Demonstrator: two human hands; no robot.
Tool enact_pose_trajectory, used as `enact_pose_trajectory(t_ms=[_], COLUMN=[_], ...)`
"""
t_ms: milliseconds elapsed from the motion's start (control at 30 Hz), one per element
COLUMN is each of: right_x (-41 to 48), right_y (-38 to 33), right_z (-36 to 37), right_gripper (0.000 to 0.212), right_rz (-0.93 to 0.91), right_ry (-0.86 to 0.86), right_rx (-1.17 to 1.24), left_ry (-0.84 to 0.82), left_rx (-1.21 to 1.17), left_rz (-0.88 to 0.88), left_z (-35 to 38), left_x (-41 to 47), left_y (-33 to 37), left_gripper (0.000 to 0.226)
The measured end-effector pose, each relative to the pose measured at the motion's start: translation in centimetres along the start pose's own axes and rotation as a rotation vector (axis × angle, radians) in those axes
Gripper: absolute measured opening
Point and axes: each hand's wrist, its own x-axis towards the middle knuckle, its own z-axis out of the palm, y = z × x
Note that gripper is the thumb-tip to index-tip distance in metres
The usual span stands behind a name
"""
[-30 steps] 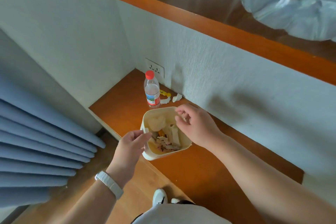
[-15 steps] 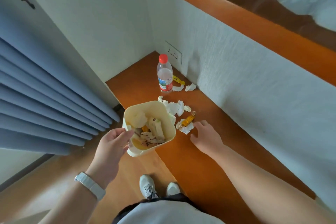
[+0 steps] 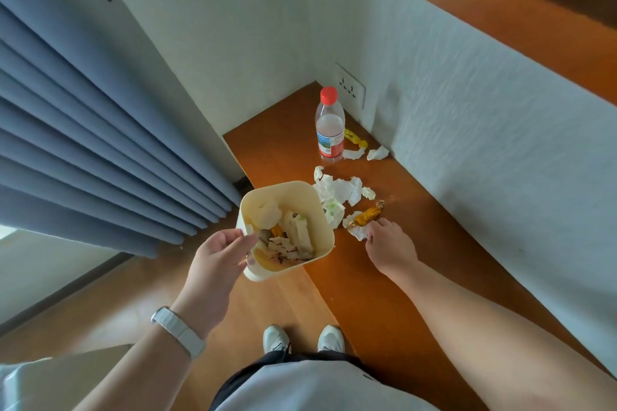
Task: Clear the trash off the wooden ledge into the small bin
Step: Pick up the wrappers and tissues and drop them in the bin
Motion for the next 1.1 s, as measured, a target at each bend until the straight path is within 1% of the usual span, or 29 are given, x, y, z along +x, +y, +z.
enact_pose_trajectory(t_ms=[133, 267, 333, 433, 567, 633, 733, 867, 1000, 1100], right_x=[-0.4, -0.1, 0.2, 0.2, 0.1, 0.0, -0.3, -1.2, -2.3, -3.1], right_y=[0.1, -0.6, -1.1, -1.6, -1.5, -1.3, -1.5, -2.8, -4.7, -6.5], right_z=[-0.1, 0.3, 0.5, 0.7, 0.5, -0.2, -1.7, -4.7, -8.4, -10.6], right_gripper=[0.008, 0.019, 0.018, 0.010, 0.019, 0.019, 0.014, 0.005, 0.004, 0.005], right_rz=[0.043, 0.023, 0.019, 0.084, 0.116, 0.137, 0.165, 0.073, -0.077, -0.164], right_ry=[0.010, 0.096, 0.124, 0.100, 0.044, 0.021, 0.057, 0.153, 0.247, 0.323], right_rx=[0.028, 0.062, 0.075, 0.102, 0.094, 0.117, 0.212, 0.334, 0.435, 0.461], left_ry=[-0.018, -0.040, -0.036, -0.041, -0.039, -0.043, -0.047, -0.055, -0.074, -0.087], left_rx=[0.035, 0.063, 0.087, 0.110, 0.122, 0.123, 0.109, 0.112, 0.141, 0.171], left_rz=[-0.001, 0.013, 0.013, 0.017, 0.032, 0.037, 0.040, 0.042, 0.054, 0.074], left_z=[0.1, 0.2, 0.2, -0.1, -0.5, -0.5, -0.5, 0.0, 0.7, 0.9], left_x=[0.2, 0.1, 0.1, 0.1, 0.3, 0.6, 0.9, 1.1, 1.1, 0.8], left_y=[0.0, 0.1, 0.1, 0.0, 0.1, 0.2, 0.3, -0.2, -0.6, -0.6], left_gripper=[0.019, 0.020, 0.020, 0.020, 0.019, 0.020, 0.020, 0.020, 0.018, 0.018])
